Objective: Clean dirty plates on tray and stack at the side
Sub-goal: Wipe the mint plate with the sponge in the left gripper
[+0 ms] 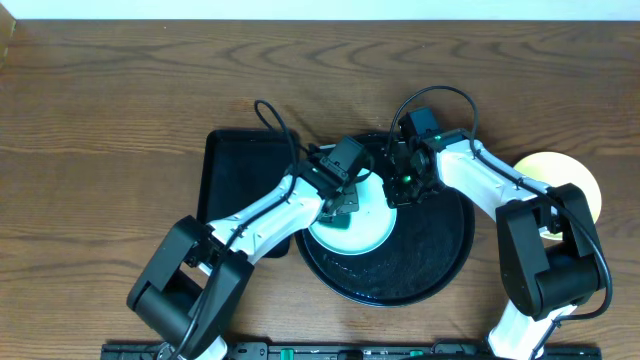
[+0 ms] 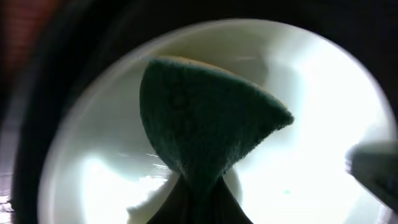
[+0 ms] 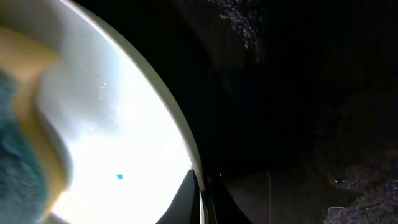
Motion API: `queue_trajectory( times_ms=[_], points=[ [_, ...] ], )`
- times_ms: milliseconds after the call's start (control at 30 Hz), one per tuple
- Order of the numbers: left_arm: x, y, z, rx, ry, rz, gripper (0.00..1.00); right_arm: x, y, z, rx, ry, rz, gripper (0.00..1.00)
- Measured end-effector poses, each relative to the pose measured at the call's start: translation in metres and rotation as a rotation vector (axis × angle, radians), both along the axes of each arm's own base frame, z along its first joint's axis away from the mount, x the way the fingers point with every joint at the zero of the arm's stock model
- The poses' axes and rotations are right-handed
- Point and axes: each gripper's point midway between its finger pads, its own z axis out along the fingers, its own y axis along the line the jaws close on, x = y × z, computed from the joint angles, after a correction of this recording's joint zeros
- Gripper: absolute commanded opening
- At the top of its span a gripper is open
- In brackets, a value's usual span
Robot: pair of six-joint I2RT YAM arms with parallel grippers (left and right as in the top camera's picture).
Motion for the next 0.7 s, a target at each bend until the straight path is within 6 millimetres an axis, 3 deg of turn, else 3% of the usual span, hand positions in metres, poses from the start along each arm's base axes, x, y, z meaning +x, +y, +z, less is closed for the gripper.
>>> queue_trajectory(
  times_ms=[200, 333, 533, 700],
  points=[
    [-0.017, -0.045, 0.006, -0.105, -0.011, -0.108, 0.08, 0.0, 0.0, 0.0, 0.0, 0.0, 0.0, 0.03],
    [-0.026, -0.057, 0.007, -0.123, -0.007, -0.147, 0.08, 0.0, 0.0, 0.0, 0.0, 0.0, 0.0, 0.03],
    [-0.029, -0.054, -0.005, -0.095, 0.02, -0.145, 0.08, 0.0, 0.0, 0.0, 0.001, 0.0, 0.0, 0.03],
    [-0.031, -0.035, -0.007, 0.007, 0.028, -0.121, 0.08, 0.0, 0.001, 0.0, 0.006, 0.002, 0.001, 0.03]
  ],
)
